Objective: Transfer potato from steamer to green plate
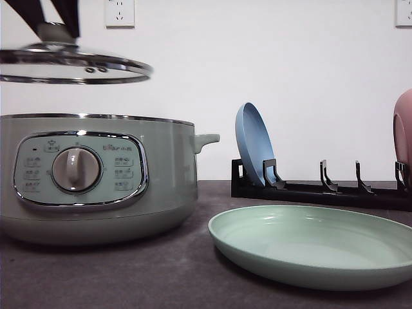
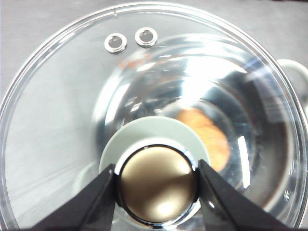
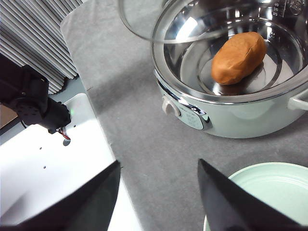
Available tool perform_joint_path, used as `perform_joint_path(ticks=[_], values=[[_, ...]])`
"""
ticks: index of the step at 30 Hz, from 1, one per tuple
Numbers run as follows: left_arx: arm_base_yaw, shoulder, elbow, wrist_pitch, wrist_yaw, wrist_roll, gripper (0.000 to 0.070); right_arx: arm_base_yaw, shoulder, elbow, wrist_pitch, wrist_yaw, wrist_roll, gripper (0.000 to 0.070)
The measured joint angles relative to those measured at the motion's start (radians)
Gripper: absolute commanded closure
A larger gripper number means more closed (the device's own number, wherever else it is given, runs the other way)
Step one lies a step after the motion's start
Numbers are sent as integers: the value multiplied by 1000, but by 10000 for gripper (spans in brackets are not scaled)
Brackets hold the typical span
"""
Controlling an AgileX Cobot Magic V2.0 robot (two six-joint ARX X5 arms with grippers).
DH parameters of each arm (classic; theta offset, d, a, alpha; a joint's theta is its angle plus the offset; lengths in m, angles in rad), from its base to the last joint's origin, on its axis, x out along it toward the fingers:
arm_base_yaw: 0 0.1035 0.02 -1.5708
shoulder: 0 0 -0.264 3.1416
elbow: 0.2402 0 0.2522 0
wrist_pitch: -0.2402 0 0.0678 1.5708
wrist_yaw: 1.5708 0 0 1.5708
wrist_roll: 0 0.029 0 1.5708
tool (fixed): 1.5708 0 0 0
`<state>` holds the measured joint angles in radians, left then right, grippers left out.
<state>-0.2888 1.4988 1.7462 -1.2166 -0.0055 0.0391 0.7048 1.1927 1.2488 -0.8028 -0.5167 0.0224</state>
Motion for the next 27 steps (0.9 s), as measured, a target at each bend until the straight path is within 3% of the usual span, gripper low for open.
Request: perform_joint_path(ticks=[15, 22, 27], values=[[234, -69, 0, -57, -8, 0, 697, 0, 0, 0, 0, 16, 14, 382], [270, -69, 0, -58, -8, 1, 697, 0, 0, 0, 0, 26, 32, 379], [272, -69, 0, -58, -7, 1, 697, 0, 0, 0, 15, 41, 56, 316]])
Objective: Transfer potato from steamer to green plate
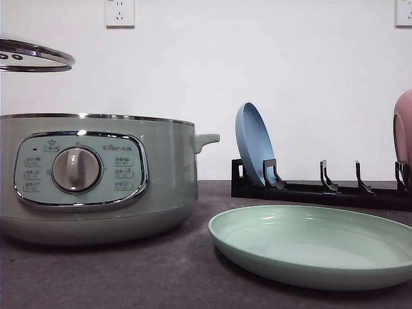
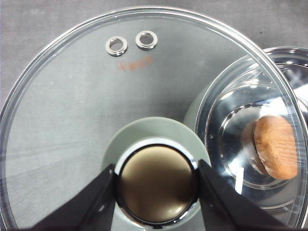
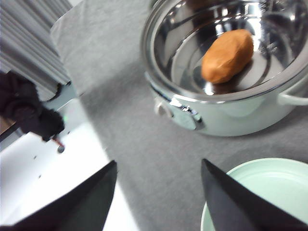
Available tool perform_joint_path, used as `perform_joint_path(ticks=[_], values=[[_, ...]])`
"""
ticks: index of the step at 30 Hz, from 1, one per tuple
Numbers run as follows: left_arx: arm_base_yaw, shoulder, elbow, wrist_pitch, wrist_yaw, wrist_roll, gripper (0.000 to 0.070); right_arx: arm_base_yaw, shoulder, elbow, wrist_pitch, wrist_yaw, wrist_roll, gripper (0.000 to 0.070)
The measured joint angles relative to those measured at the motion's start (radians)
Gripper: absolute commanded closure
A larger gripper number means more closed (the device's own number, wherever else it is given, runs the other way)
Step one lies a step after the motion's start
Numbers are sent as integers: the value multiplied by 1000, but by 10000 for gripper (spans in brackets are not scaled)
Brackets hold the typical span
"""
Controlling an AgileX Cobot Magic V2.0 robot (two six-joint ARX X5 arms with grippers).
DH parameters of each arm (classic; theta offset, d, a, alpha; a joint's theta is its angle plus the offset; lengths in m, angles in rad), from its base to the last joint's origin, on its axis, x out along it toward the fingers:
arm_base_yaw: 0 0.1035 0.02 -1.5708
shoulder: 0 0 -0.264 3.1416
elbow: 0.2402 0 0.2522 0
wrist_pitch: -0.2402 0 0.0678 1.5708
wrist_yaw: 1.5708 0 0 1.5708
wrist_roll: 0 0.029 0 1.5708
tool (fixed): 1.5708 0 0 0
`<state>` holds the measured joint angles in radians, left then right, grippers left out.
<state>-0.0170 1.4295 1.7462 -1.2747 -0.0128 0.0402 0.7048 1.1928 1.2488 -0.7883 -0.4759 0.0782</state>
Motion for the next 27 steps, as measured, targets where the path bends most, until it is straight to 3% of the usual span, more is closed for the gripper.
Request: perform_joint_path(ticks=[8, 12, 21, 27], values=[[1, 0, 0, 0, 0, 0, 697, 1, 110, 80, 35, 5, 56, 265], [8, 0, 0, 0, 0, 0, 697, 12, 242, 226, 4, 15, 60, 211], [20, 0, 0, 0, 0, 0, 697, 53, 576, 603, -68, 97, 57, 211], [23, 0, 0, 0, 0, 0, 697, 85, 748, 745, -75, 190, 57, 210]])
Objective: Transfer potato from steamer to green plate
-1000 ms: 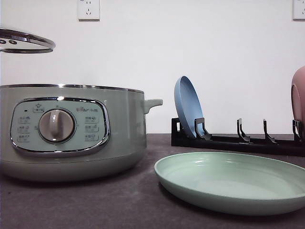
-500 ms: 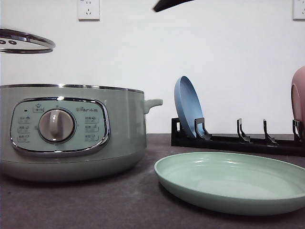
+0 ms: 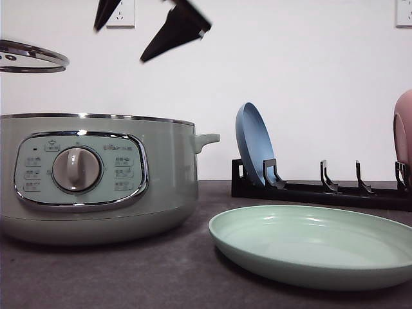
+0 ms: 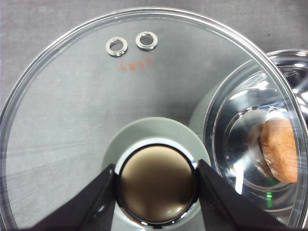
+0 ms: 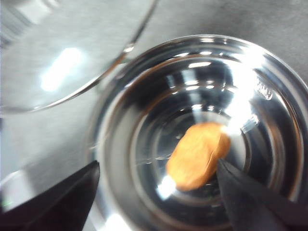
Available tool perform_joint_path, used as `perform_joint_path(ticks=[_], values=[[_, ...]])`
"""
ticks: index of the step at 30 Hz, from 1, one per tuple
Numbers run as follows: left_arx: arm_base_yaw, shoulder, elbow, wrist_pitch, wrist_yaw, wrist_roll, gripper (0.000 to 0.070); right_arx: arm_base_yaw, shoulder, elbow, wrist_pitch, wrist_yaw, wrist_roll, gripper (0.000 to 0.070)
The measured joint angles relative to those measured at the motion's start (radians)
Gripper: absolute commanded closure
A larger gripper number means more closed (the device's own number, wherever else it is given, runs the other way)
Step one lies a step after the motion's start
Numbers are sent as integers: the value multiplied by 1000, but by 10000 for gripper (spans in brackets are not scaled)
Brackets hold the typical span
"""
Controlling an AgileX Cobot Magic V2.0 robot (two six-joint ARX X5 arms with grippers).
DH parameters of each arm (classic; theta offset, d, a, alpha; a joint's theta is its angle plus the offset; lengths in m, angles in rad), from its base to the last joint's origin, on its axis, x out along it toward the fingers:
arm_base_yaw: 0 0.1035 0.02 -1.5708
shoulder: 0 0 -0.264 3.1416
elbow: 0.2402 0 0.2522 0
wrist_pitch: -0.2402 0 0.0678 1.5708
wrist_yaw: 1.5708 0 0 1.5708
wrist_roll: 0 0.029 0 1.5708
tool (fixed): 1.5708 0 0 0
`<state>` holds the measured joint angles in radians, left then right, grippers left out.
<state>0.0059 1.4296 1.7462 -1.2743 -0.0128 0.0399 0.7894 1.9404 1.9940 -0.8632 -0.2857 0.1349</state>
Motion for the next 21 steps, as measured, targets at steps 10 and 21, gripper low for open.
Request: perform_joint_path(ticks=[10, 21], values=[[0, 0, 0, 0, 0, 0, 697, 30, 156, 20, 62, 159, 6, 208], [0, 0, 0, 0, 0, 0, 697, 56, 229, 21, 86, 212, 28, 204]])
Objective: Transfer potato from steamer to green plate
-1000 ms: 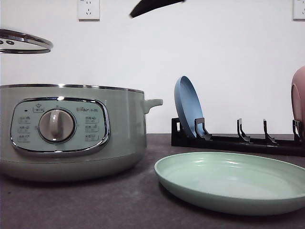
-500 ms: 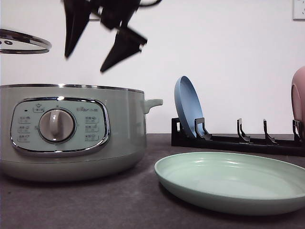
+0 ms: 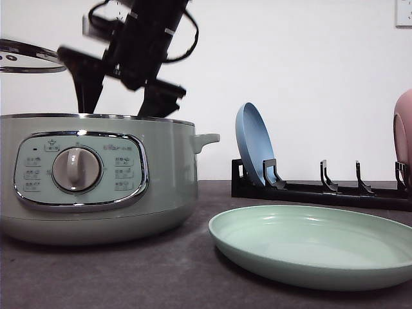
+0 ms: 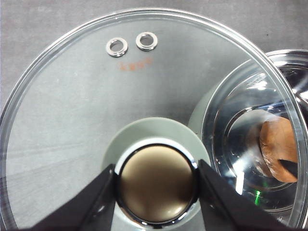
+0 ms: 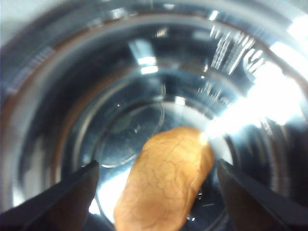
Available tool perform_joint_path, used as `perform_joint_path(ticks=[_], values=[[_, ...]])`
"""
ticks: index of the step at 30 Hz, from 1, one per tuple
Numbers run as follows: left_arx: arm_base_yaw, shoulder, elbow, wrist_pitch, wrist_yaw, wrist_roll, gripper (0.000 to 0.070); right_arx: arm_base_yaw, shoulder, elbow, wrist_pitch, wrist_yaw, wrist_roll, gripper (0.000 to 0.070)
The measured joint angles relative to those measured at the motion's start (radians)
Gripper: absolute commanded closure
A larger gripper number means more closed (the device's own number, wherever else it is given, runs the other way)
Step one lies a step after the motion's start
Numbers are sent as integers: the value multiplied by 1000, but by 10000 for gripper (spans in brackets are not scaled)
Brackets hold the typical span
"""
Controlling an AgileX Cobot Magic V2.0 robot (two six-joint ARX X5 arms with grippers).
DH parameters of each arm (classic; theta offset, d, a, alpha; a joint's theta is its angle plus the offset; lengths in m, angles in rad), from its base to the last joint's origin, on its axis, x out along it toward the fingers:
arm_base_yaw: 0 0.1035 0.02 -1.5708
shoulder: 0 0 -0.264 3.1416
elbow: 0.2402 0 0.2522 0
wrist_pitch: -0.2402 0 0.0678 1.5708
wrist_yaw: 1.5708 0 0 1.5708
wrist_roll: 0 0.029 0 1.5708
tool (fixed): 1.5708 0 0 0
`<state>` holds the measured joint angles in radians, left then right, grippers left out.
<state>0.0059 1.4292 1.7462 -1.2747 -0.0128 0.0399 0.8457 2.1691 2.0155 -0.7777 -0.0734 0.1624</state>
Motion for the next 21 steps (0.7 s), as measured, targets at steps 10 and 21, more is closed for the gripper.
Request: perform_joint_path(ticks=[10, 21], values=[[0, 0, 0, 0, 0, 0, 697, 11, 25, 0, -3, 25, 1, 204], [0, 0, 0, 0, 0, 0, 697, 18, 57, 0, -20, 49, 2, 211]])
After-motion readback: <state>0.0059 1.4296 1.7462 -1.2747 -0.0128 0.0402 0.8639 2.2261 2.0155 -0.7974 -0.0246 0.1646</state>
